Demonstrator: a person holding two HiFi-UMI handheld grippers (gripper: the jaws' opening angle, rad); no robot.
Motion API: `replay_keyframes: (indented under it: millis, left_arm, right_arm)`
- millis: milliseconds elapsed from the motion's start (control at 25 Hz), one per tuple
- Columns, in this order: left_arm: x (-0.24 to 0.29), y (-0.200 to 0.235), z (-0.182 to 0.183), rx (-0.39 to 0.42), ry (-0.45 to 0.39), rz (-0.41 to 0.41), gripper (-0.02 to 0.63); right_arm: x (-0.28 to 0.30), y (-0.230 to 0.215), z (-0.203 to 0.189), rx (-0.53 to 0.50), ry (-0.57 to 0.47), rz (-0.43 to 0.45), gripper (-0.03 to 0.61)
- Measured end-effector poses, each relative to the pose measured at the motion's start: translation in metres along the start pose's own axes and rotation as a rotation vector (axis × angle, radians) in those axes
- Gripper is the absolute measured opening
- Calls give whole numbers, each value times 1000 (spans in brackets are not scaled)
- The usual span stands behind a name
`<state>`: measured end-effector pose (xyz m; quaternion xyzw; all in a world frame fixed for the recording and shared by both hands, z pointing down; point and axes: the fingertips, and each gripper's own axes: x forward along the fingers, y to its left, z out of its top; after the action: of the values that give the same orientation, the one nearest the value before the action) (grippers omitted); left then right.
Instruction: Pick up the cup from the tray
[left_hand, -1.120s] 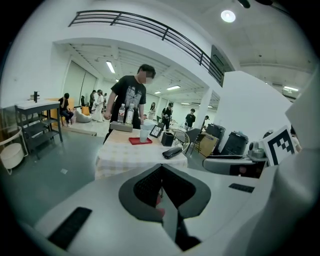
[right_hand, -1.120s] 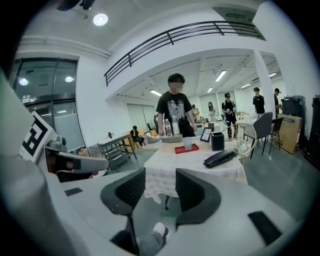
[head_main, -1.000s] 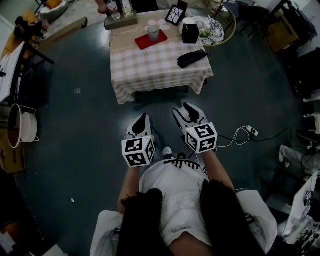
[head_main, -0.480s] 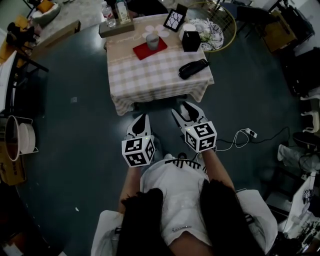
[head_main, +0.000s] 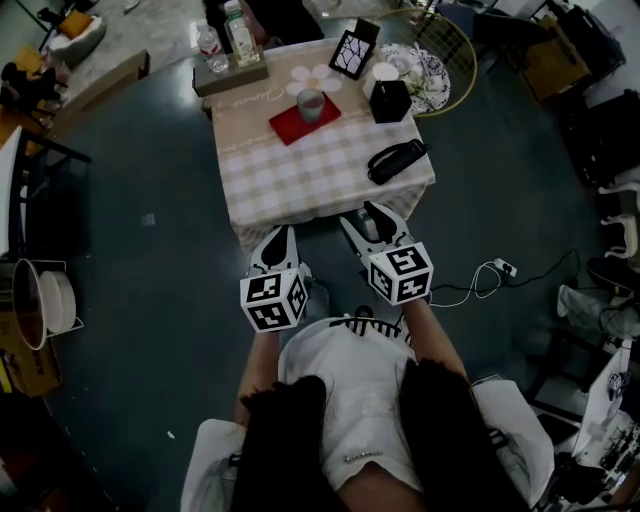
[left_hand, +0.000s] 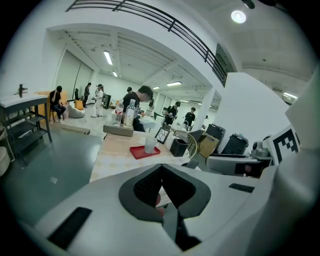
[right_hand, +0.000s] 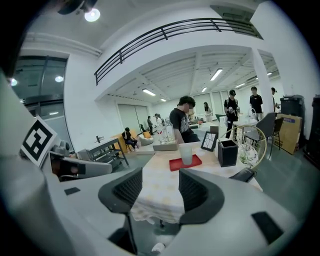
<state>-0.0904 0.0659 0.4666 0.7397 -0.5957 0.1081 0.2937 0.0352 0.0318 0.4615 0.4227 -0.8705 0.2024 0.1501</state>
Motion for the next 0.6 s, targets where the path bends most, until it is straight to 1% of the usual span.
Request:
replay_keyframes:
  millis: [320,600]
  left_arm:
    - [29,30,36,39,7,-42,6]
    - [46,53,54,67,21,-67,6]
  right_arm:
    - [45,-2,32,11,-42,-34,256]
    - [71,-1,45,12,-64,-66,288]
